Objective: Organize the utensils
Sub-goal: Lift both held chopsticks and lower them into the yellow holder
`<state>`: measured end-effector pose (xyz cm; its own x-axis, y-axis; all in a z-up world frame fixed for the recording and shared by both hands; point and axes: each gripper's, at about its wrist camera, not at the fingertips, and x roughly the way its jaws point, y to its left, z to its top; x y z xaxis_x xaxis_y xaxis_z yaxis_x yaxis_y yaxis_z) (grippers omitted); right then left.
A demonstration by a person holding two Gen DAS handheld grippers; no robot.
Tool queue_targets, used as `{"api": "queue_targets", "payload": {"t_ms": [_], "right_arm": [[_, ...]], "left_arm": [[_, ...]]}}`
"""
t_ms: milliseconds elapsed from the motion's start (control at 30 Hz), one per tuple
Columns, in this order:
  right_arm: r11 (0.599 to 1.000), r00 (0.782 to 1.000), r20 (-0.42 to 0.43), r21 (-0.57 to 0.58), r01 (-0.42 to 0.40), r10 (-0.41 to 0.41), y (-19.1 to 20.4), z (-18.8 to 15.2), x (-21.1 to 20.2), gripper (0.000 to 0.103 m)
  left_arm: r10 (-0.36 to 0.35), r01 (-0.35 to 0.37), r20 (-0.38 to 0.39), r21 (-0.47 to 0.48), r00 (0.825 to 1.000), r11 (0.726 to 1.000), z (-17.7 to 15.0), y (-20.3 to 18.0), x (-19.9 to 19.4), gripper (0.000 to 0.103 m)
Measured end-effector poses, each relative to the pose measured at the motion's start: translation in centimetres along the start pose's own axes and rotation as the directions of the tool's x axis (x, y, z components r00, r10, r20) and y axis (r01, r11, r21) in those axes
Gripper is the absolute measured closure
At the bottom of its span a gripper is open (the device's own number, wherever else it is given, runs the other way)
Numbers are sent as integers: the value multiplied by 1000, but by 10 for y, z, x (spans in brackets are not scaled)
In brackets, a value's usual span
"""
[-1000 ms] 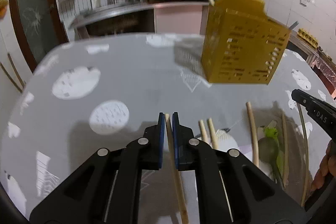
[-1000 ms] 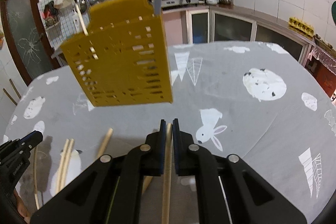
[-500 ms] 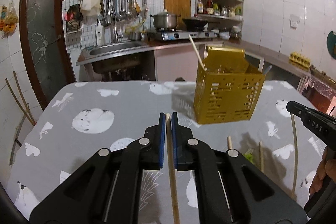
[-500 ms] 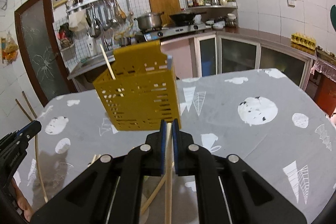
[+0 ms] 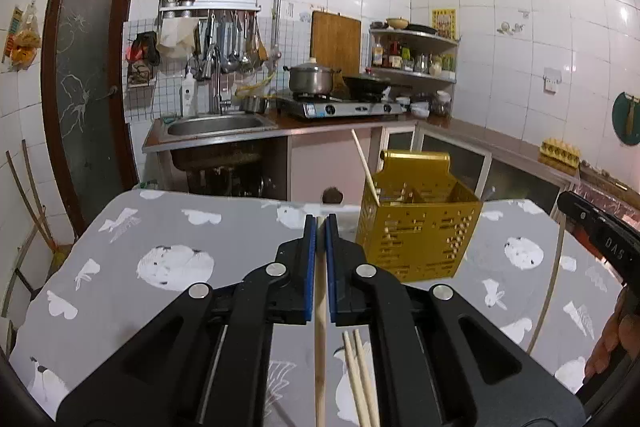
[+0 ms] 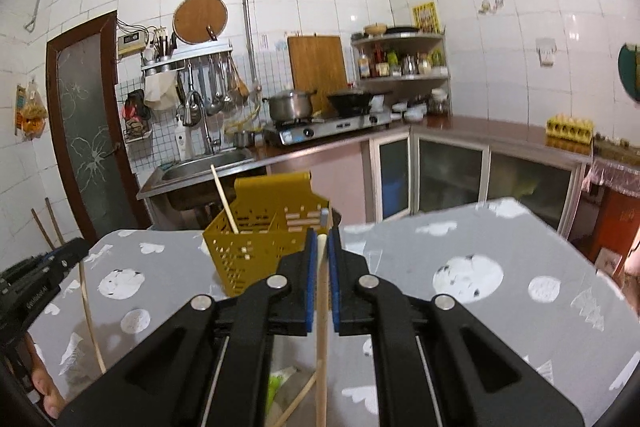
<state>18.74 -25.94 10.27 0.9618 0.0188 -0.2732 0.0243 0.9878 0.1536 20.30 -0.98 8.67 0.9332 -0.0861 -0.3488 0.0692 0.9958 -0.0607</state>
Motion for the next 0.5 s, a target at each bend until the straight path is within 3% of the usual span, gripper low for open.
{"api": "queue_targets", "payload": {"t_ms": [500], "right_arm": [[1000, 996, 93, -16, 15, -13, 6, 39, 3, 97]], "left_arm": [[-9, 7, 104, 14, 995, 1000, 40, -13, 4, 100]]}}
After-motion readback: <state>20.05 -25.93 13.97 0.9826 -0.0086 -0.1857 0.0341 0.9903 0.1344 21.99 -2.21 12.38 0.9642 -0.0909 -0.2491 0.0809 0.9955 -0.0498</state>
